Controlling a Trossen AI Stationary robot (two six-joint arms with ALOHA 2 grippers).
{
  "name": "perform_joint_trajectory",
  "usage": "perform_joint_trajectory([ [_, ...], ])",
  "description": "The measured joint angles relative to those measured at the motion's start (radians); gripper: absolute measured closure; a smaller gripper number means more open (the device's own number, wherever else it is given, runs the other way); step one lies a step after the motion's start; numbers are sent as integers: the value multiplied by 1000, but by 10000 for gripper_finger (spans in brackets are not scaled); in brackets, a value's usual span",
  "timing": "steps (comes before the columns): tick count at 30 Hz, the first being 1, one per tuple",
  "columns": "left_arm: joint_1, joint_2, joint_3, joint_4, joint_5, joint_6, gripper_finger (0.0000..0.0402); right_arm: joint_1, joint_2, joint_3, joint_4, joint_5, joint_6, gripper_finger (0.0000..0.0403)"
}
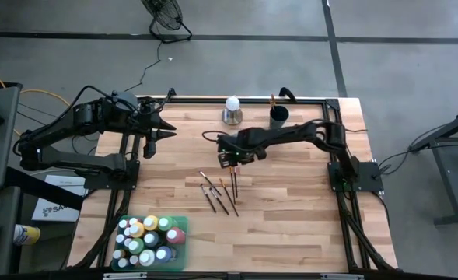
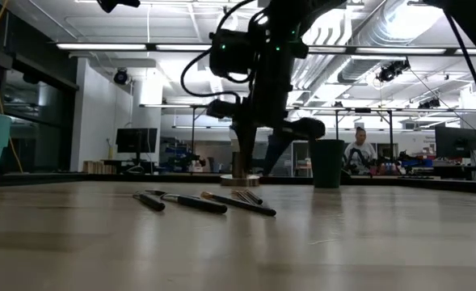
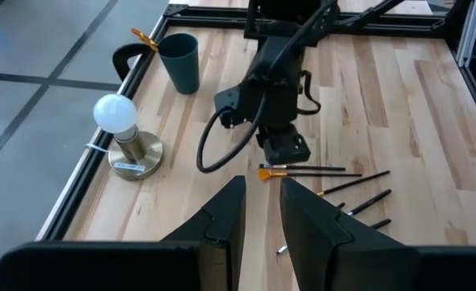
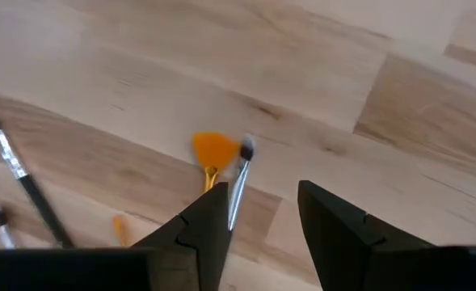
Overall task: Pick & Place Paint Supplies
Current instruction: Put the gold paint brush into the black cup
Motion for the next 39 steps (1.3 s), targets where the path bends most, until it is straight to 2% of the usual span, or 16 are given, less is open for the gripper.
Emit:
perform_joint_trajectory([
  [8,0,0,0,0,0,0,325,-2,8,-1,19,70,18,258],
  [22,0,0,0,-3,-1,4,325,0,69,-2,45,53,63,260],
  [27,0,0,0,-9,-1,5,325,0,69,-2,10,81,63,272],
  [39,0,0,0,-16,0,4,325,0,71,-2,-3,70,60,309],
])
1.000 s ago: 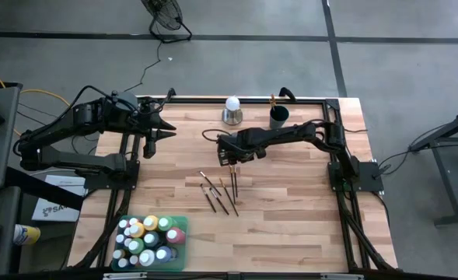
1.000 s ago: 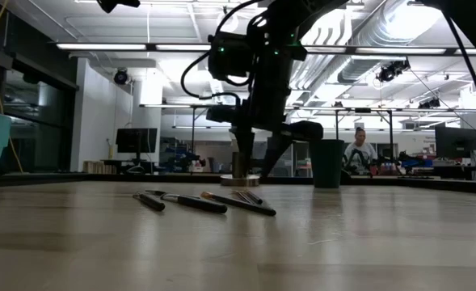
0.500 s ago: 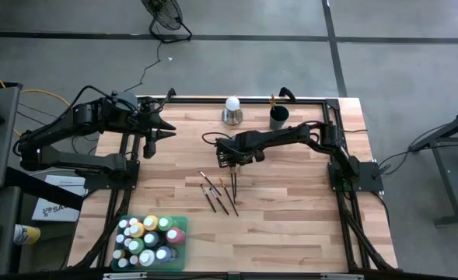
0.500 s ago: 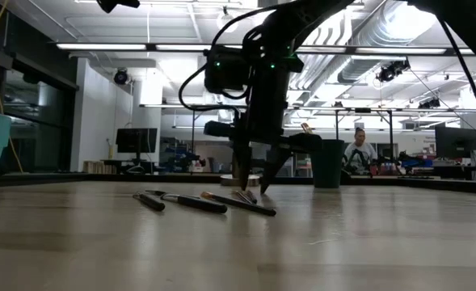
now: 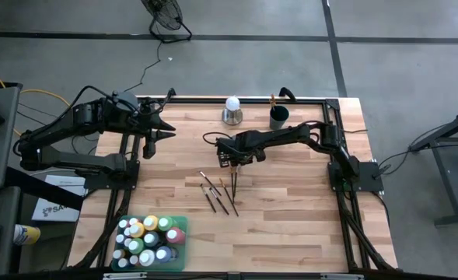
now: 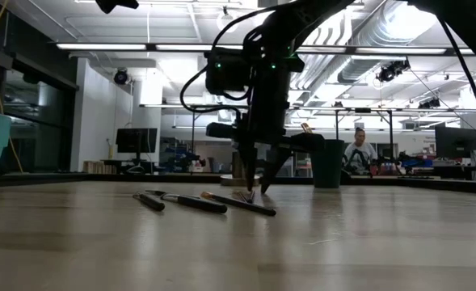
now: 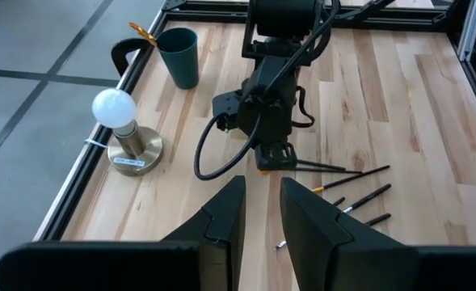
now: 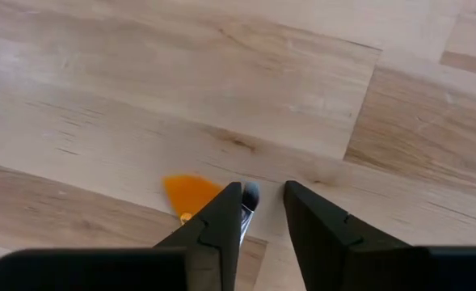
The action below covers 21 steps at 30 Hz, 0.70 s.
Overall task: Pick & Place Paint Supplies
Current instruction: Put the gold paint brush into the black cup
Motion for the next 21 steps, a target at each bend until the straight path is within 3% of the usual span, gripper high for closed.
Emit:
perform_joint_trajectory([
  [21,0,0,0,0,0,-5,325,6,2,-2,8,-20,-27,385],
])
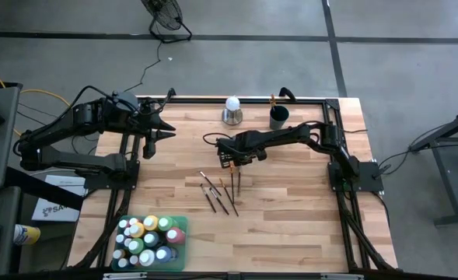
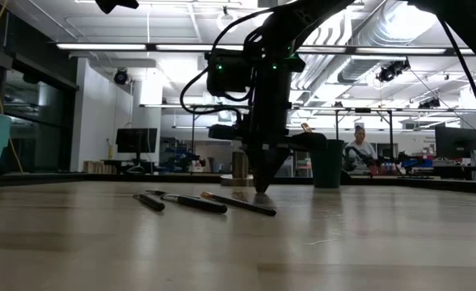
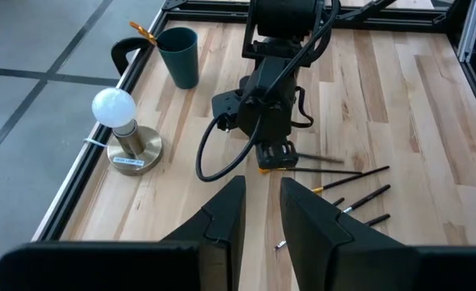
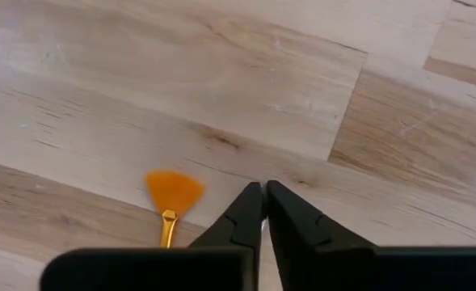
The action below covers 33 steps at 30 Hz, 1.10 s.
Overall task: Pick & Place Paint Supplies
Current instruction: Put the gold paint brush into the black cup
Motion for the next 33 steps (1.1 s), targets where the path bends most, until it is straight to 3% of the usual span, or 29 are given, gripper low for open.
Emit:
perform_joint_trajectory([
  [12,0,0,0,-10,0,3,325,2,-24,-5,-1,3,-12,399],
  [18,0,0,0,-11,0,3,325,3,-130,-3,-32,88,-26,399],
  [25,0,0,0,-11,0,3,325,-10,-289,0,-182,382,-19,399],
  [33,0,0,0,-11,1,3,325,-61,-441,0,-298,843,-1,399],
])
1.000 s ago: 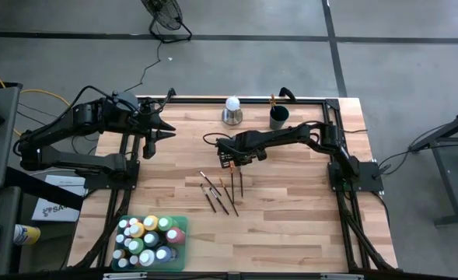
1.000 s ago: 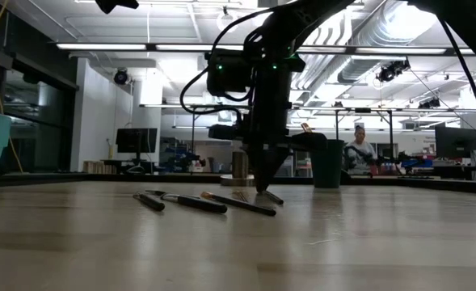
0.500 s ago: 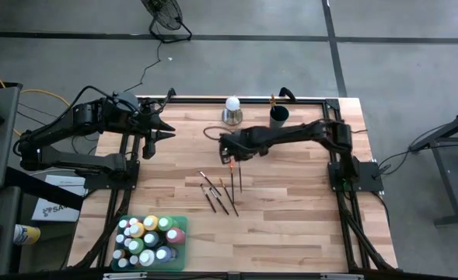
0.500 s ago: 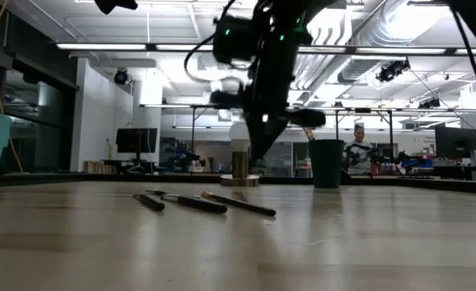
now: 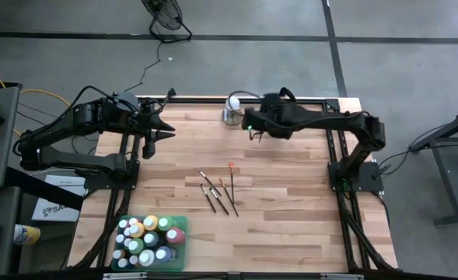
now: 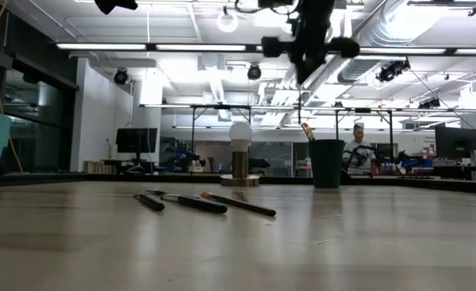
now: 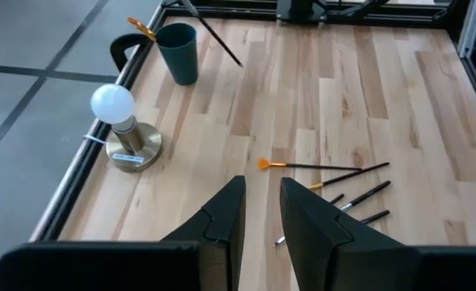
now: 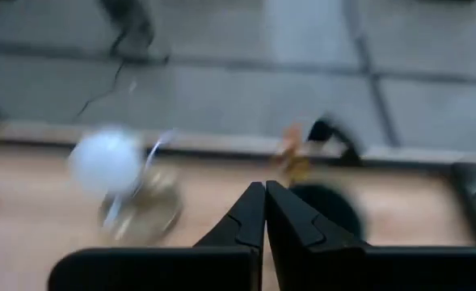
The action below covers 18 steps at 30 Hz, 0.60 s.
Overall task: Pick & Place Paint Supplies
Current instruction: Put the gold paint brush into the black cup
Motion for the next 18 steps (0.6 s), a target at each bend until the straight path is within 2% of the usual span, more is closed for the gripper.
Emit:
perform_joint_trajectory([
  [3,0,0,0,0,-1,-1,325,-36,-31,0,-33,118,0,399],
  [6,0,0,0,1,-1,-3,325,-84,-31,0,-44,190,-16,399],
  [12,0,0,0,1,-1,-15,325,-176,-15,-4,-31,232,-26,399],
  [18,0,0,0,1,-1,-23,325,-249,-15,-47,7,230,-51,399],
])
